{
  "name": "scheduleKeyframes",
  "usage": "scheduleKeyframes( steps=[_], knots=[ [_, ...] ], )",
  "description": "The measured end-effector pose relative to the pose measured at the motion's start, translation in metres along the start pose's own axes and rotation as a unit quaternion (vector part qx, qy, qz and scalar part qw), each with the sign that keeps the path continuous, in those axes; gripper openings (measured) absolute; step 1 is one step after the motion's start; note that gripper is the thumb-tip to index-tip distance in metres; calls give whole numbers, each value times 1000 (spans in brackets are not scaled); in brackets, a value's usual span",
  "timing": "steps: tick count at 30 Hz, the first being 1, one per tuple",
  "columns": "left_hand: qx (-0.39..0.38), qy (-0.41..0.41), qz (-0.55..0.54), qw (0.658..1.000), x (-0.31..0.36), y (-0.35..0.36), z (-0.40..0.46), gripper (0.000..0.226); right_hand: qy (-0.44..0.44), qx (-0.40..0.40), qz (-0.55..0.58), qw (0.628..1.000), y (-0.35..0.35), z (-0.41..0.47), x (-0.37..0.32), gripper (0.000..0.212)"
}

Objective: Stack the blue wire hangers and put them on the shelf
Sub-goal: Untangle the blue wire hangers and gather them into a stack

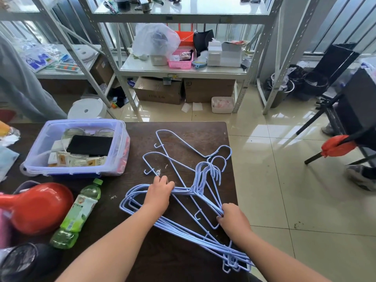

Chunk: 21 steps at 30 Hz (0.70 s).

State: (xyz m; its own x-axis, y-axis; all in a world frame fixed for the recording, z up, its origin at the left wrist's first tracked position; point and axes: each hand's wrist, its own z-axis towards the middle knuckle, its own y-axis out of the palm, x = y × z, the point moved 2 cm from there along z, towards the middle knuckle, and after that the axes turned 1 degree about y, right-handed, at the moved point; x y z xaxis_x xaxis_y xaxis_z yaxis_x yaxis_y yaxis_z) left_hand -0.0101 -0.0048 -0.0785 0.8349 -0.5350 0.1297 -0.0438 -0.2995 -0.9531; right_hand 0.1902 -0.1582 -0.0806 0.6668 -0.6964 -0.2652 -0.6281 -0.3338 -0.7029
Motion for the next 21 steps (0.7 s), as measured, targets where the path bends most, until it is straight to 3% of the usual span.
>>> scheduleKeyframes(
  steps=[11, 16, 21],
  knots=[
    [7, 2, 2, 1000, 0, -3, 4, 26, -23, -17, 1, 1000, 0, -15, -5, 43],
    [24, 14, -24, 999, -5, -10, 1, 24, -46, -1, 35, 998, -3, -12, -6, 17],
    [-52, -14, -46, 998, -17, -9, -6, 27, -57, 22, 10, 998, -8, -4, -14, 19]
  ],
)
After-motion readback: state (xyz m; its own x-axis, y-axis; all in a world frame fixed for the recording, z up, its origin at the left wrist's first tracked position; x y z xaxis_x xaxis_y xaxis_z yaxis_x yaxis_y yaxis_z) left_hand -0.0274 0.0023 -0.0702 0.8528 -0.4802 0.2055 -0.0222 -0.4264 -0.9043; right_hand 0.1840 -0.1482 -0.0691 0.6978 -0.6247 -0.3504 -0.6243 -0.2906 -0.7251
